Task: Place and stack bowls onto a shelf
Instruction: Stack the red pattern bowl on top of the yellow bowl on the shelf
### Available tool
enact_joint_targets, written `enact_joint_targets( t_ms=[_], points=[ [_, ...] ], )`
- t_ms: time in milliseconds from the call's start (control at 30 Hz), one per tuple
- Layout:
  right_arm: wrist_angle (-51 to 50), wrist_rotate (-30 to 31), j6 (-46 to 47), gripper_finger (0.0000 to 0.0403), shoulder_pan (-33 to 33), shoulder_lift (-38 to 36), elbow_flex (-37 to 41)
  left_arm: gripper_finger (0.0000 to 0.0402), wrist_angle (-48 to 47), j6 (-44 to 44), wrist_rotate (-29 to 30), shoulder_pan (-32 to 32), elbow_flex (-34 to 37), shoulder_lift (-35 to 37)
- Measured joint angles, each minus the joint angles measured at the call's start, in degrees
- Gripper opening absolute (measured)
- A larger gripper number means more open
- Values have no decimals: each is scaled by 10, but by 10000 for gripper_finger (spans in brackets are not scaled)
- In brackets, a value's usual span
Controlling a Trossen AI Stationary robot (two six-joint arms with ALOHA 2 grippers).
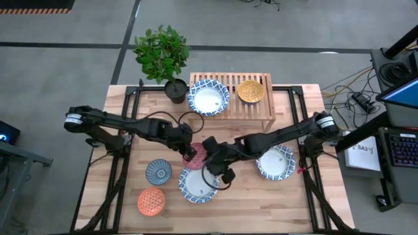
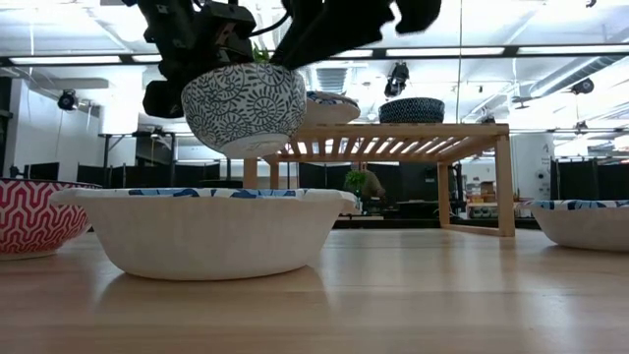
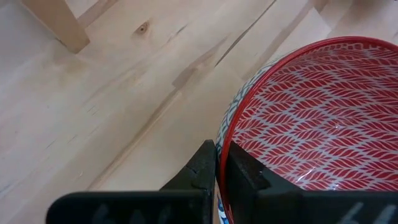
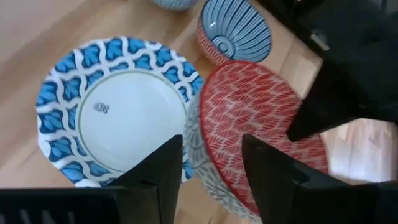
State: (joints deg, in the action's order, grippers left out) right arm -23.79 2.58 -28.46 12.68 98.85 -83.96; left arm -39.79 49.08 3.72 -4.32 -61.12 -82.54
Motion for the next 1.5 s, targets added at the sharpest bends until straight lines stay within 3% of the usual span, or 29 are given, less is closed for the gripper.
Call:
enact_joint_targets(
  t_ms=[267, 567, 767, 1267, 1500],
  points=[
    [1, -2, -56, 141, -14, 29, -1, 4, 6, -6, 0, 1, 0, 0],
    [5, -33, -99, 23, -17, 39, -1, 6, 25, -23, 6, 1, 0, 0],
    [-7, -39, -90, 16, -18, 38, -3, 25, 42, -39, 4, 1, -1, 1],
    [-14, -20, -82, 12, -20, 36, -7, 158, 50, -76, 10, -1, 0, 2],
    [-45, -20, -60, 12, -19, 36, -7, 191, 52, -102, 14, 0, 0, 22]
  ],
)
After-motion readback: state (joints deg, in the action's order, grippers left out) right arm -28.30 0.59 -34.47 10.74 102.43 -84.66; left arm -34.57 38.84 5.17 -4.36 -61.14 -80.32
